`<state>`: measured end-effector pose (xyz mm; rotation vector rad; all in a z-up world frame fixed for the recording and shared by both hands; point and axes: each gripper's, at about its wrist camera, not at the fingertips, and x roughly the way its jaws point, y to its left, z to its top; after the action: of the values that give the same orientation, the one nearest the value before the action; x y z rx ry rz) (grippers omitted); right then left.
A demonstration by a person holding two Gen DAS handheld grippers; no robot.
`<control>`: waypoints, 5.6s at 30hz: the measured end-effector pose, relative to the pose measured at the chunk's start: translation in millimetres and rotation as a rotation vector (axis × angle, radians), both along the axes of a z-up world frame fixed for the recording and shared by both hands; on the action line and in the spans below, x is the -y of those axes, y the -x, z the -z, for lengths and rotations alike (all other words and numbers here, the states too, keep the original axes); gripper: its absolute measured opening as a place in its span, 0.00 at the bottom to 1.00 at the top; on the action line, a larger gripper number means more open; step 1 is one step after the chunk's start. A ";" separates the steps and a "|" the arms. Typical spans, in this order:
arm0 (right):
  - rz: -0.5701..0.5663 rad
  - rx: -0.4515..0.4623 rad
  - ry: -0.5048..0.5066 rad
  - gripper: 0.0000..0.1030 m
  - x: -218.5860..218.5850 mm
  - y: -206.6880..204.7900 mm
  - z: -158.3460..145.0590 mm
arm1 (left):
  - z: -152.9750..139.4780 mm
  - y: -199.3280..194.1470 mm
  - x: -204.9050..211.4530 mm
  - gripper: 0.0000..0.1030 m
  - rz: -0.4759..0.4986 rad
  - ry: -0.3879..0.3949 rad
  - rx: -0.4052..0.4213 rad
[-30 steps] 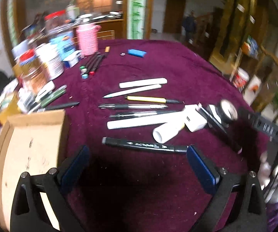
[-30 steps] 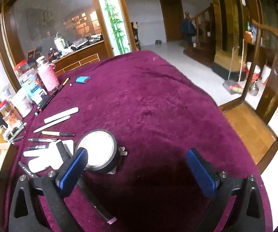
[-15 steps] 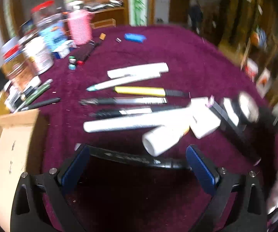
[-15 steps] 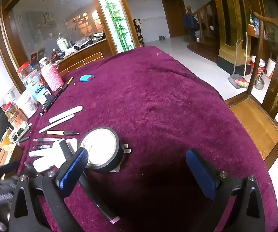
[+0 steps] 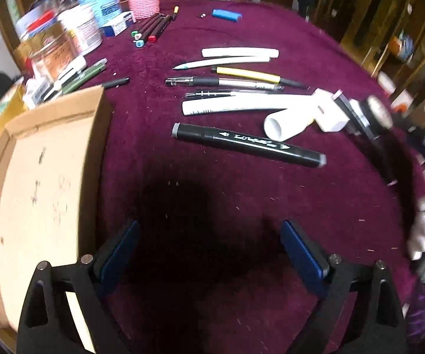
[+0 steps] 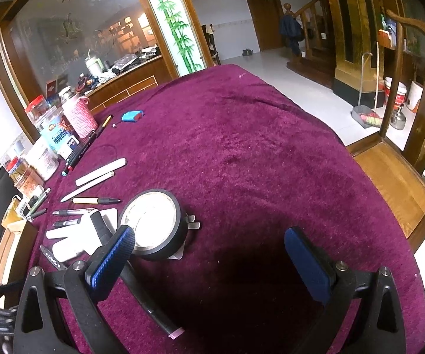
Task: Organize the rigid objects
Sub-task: 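Grasp a black marker with the left tool while the right tool grasps another black marker, then carry both black markers into the cardboard box and open both tools, then grasp the white glue bottle with the left tool while the right tool reaches the black tape roll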
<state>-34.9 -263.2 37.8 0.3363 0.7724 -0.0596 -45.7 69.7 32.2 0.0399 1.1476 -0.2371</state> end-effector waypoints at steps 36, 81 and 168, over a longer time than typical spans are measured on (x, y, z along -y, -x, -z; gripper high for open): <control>-0.003 -0.026 -0.063 0.99 5.3 -3.1 3.8 | 5.2 8.9 81.1 0.14 0.468 -0.034 0.009; -0.605 -0.249 -0.331 0.18 -251.3 -9.8 -51.8 | -43.1 17.6 -148.6 0.14 -0.078 0.378 0.071; -0.547 -0.042 -0.306 0.98 -105.4 -68.4 -35.3 | -46.1 26.8 -18.7 0.87 -0.086 0.404 0.118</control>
<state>33.4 -157.9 73.1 0.4034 0.8946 0.5721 -72.5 88.3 78.3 -0.3478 0.9649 -0.3812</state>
